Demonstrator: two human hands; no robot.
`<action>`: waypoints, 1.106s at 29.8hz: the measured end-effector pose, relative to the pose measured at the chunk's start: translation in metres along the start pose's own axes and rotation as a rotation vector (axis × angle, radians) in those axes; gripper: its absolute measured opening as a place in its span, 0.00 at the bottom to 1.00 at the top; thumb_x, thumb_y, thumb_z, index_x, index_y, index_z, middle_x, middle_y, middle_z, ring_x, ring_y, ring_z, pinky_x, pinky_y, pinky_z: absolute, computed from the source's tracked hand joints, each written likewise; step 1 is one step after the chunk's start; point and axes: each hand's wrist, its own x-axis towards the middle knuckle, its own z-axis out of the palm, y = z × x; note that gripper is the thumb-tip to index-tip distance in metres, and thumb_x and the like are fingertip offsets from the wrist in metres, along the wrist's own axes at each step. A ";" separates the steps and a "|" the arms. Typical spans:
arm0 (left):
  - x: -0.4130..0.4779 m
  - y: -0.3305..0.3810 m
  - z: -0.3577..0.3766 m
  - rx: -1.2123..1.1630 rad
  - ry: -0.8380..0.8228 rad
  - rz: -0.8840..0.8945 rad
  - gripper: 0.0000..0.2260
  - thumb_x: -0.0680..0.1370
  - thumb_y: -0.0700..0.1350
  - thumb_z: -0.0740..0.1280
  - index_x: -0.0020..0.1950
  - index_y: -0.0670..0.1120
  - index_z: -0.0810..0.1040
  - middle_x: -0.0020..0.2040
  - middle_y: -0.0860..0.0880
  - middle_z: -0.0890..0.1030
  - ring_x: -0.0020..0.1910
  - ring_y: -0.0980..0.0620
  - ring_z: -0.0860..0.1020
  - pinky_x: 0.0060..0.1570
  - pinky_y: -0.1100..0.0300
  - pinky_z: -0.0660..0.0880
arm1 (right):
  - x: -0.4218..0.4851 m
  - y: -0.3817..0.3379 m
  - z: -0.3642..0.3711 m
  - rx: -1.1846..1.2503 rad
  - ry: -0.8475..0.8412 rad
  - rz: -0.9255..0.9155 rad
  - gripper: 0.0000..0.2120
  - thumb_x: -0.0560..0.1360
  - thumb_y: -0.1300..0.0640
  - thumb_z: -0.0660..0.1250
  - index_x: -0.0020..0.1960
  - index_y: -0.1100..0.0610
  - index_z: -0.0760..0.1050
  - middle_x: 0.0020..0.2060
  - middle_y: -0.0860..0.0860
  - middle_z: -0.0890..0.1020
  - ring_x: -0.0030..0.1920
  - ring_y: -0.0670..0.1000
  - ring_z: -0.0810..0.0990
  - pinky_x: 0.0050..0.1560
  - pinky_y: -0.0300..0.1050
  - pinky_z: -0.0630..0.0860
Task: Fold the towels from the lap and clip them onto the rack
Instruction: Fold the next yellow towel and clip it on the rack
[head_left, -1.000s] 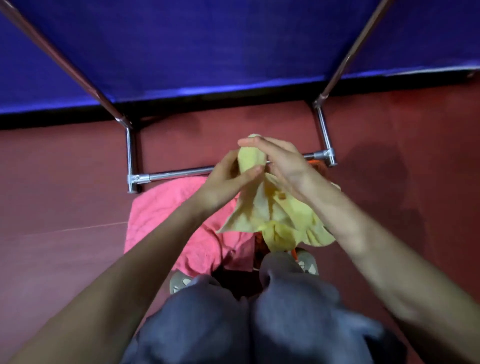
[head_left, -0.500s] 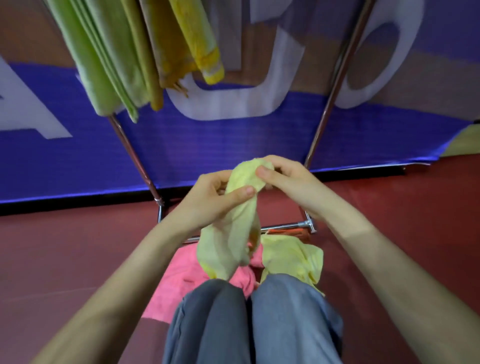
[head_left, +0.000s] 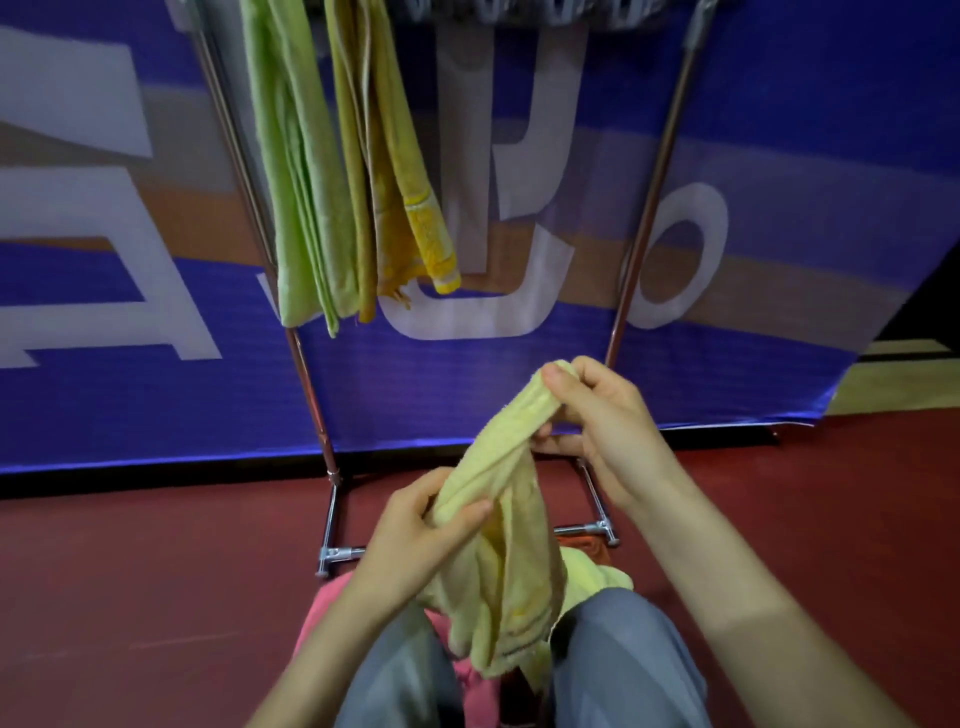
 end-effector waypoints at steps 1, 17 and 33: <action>-0.004 0.008 -0.003 0.010 0.005 -0.004 0.13 0.61 0.60 0.67 0.39 0.54 0.79 0.35 0.62 0.81 0.35 0.67 0.76 0.38 0.71 0.71 | -0.007 -0.005 -0.006 0.010 0.041 0.020 0.11 0.76 0.59 0.61 0.34 0.57 0.68 0.26 0.50 0.74 0.25 0.43 0.72 0.32 0.42 0.79; -0.029 0.070 0.000 -0.025 -0.263 0.008 0.18 0.67 0.51 0.68 0.38 0.34 0.78 0.30 0.48 0.76 0.27 0.59 0.72 0.27 0.69 0.68 | -0.075 -0.007 -0.017 -0.534 -0.332 -0.058 0.08 0.68 0.49 0.65 0.43 0.52 0.79 0.37 0.46 0.81 0.39 0.41 0.78 0.43 0.35 0.73; -0.041 0.047 -0.030 0.060 -0.397 -0.088 0.15 0.62 0.63 0.67 0.28 0.52 0.77 0.25 0.57 0.73 0.27 0.63 0.67 0.30 0.71 0.64 | -0.085 -0.010 -0.032 -0.048 0.086 -0.034 0.11 0.76 0.57 0.60 0.38 0.57 0.77 0.32 0.52 0.78 0.33 0.45 0.76 0.34 0.34 0.74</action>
